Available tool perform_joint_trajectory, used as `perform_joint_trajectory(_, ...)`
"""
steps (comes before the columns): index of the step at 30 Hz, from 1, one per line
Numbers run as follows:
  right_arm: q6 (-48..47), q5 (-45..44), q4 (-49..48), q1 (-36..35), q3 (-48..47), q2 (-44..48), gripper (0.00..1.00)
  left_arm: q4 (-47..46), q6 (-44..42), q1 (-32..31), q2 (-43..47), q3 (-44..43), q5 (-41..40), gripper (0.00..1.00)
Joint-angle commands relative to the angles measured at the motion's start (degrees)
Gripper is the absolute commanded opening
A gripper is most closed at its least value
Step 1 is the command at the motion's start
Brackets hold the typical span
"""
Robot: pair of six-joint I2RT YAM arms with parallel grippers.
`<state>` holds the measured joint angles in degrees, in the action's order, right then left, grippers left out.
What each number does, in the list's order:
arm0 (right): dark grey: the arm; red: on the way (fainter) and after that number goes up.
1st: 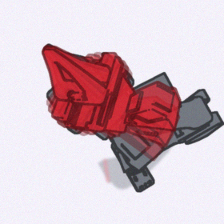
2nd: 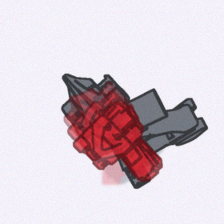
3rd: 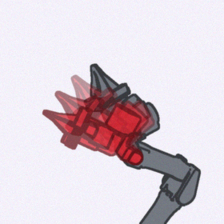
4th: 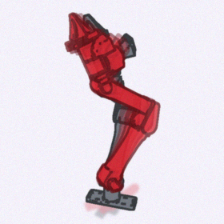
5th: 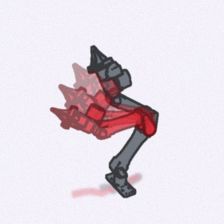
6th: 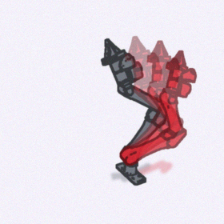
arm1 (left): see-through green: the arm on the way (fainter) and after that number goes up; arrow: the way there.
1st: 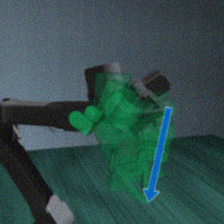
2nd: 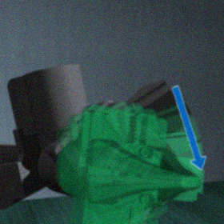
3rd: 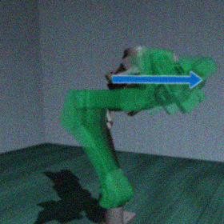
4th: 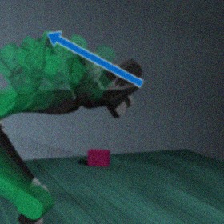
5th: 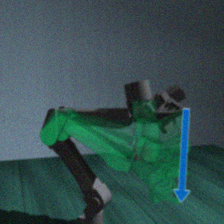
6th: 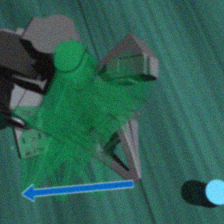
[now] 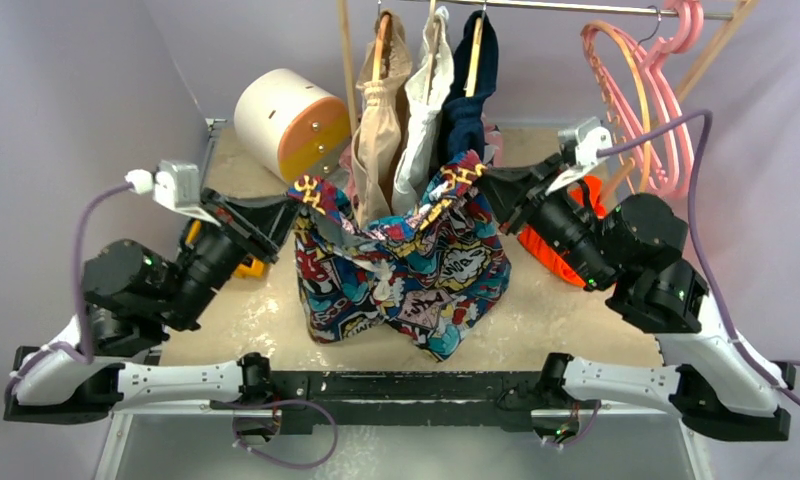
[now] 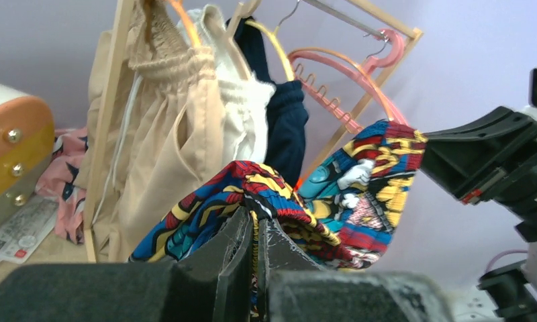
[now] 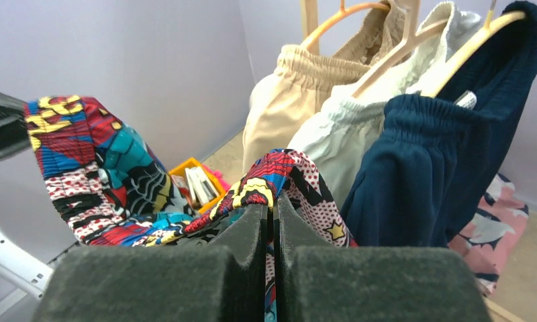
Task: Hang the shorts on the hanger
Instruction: Adjust the shorts at the center of the board.
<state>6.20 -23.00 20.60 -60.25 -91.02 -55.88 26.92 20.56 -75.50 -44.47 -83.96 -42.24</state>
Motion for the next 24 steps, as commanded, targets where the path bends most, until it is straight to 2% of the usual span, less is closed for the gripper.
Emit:
perform_joint_trajectory(1, 3.60, -1.88, -5.82, 0.24, 12.17, 4.60, 0.00, -4.21, 2.59, 0.10, 6.37, 15.06, -3.03, 0.00)
perform_joint_trajectory(4, 10.38, -2.93, -7.94, 0.31, 24.49, 7.47, 0.00, -4.79, 9.31, 0.09, 11.80, 26.45, -6.67, 0.00)
perform_joint_trajectory(10, 20.61, -3.24, -10.98, 0.33, 37.84, 7.92, 0.00, -0.10, 20.42, 0.09, 13.70, 36.61, -11.82, 0.00)
perform_joint_trajectory(18, 24.32, -5.86, -10.37, 0.33, 41.40, 5.41, 0.00, 4.75, 31.45, 0.09, 12.46, 42.31, -18.68, 0.00)
perform_joint_trajectory(24, 26.11, -7.71, -11.21, 0.48, 45.84, 4.78, 0.00, 4.32, 35.69, 0.09, 9.32, 46.40, -20.21, 0.00)
